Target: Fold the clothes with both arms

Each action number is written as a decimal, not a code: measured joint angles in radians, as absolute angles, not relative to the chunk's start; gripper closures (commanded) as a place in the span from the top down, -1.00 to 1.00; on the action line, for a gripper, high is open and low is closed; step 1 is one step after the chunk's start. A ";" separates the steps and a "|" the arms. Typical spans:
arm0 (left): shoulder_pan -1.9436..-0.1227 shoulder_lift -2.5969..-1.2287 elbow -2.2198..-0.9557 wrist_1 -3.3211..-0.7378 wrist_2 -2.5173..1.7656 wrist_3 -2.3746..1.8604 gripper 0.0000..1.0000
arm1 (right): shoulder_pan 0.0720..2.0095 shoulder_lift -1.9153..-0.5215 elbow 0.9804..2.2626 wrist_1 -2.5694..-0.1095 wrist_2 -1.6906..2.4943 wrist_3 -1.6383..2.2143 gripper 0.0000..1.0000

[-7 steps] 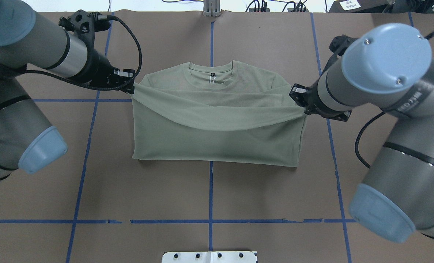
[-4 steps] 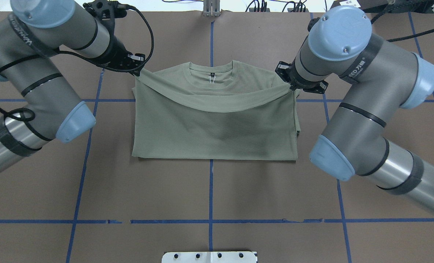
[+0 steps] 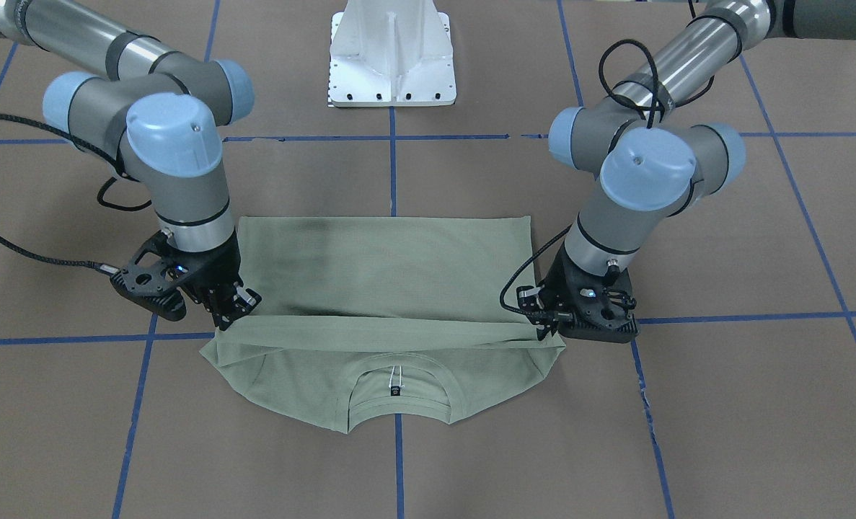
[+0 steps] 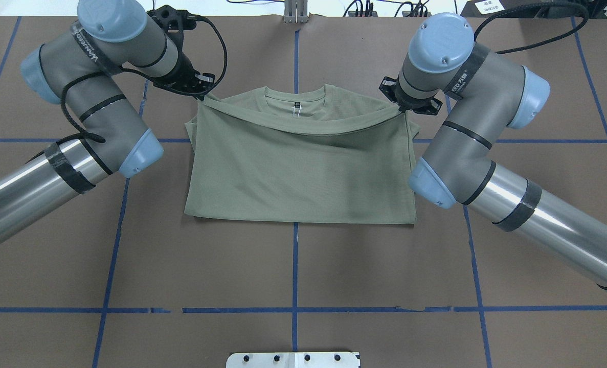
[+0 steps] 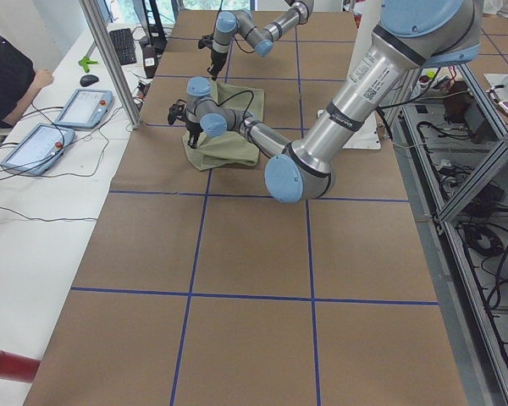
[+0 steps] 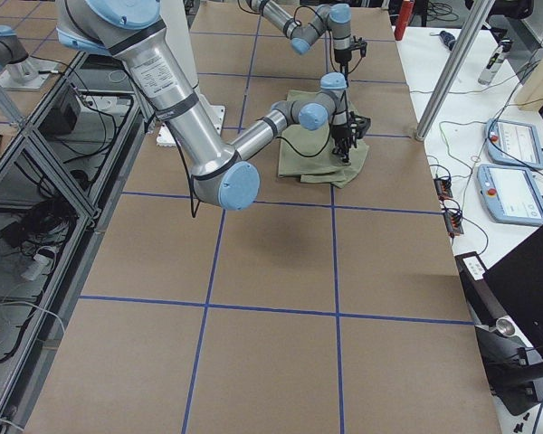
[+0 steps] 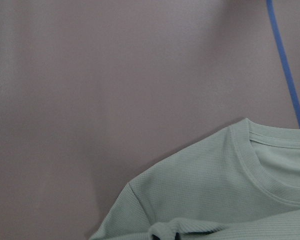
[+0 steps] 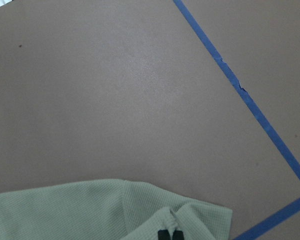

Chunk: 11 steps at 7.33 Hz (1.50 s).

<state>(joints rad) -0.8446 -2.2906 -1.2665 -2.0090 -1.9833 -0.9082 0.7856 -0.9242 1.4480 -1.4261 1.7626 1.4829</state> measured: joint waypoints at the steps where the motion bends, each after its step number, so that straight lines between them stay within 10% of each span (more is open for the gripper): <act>1: -0.835 -2.294 -1.231 -2.037 -1.980 -0.903 -1.00 | 0.788 -0.919 1.405 -1.389 1.763 1.480 -1.00; 3: -0.813 -2.293 -1.213 -2.052 -1.974 -0.901 -1.00 | 0.789 -0.913 1.377 -1.367 1.762 1.476 -1.00; 4: -0.809 -2.291 -1.212 -2.054 -1.973 -0.901 -0.39 | 0.789 -0.912 1.374 -1.365 1.761 1.474 -0.04; 5: -0.808 -2.291 -1.212 -2.055 -1.973 -0.900 0.99 | 0.788 -0.912 1.373 -1.364 1.760 1.473 0.99; 11: -0.749 -2.075 -1.532 -2.108 -1.972 -0.980 1.00 | 0.793 -0.911 1.383 -1.360 1.767 1.361 1.00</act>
